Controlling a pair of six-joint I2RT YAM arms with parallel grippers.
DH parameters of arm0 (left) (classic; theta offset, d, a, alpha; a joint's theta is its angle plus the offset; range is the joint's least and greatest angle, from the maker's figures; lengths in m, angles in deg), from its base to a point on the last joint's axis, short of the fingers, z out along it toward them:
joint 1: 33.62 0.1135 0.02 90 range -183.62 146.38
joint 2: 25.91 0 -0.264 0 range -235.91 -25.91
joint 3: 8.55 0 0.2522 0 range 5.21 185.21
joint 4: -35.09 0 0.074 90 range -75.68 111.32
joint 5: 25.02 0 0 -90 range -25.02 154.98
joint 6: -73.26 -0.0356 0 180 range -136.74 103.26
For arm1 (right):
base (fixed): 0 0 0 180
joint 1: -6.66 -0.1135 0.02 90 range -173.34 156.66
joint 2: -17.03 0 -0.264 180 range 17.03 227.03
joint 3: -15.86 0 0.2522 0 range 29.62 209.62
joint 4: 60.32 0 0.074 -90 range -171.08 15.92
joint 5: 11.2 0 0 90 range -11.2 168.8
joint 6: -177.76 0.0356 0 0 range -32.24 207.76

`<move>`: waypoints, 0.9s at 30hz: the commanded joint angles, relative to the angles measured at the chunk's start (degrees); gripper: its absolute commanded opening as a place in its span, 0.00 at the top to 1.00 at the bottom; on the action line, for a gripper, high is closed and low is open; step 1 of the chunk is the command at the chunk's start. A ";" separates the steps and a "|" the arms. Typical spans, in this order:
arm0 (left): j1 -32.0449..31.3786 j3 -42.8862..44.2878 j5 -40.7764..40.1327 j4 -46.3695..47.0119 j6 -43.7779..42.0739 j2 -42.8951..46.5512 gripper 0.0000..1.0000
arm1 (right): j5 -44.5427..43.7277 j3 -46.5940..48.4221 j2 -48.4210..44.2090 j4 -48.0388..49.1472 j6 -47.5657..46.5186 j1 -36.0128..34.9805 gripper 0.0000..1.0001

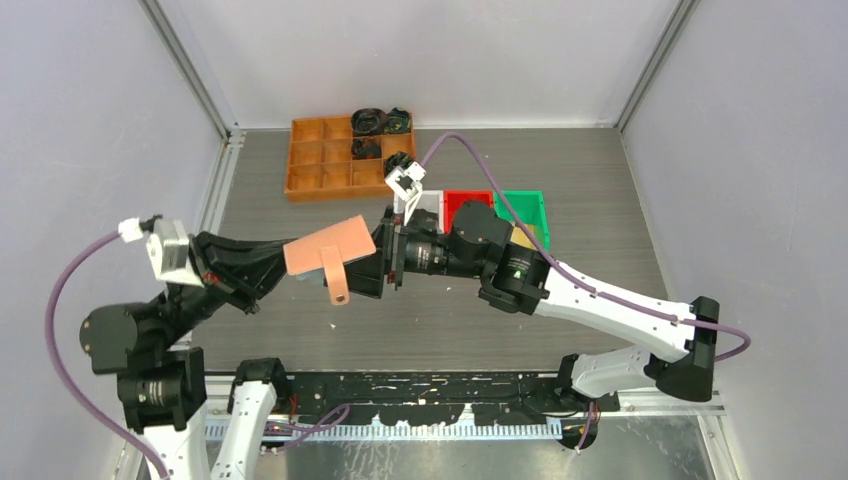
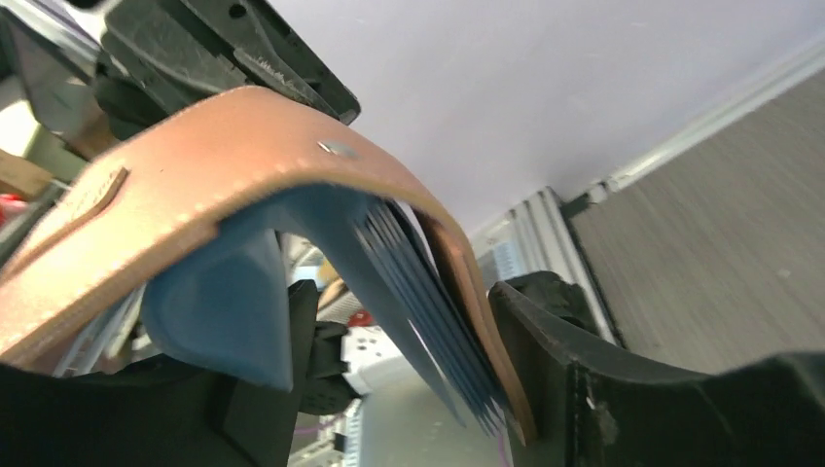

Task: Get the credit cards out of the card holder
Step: Open the card holder at the center of the board.

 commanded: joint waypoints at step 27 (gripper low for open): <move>0.32 2.75 12.97 -0.61 33.54 -8.95 1.00 | -2.14 2.36 -9.12 -4.61 -35.76 0.20 0.25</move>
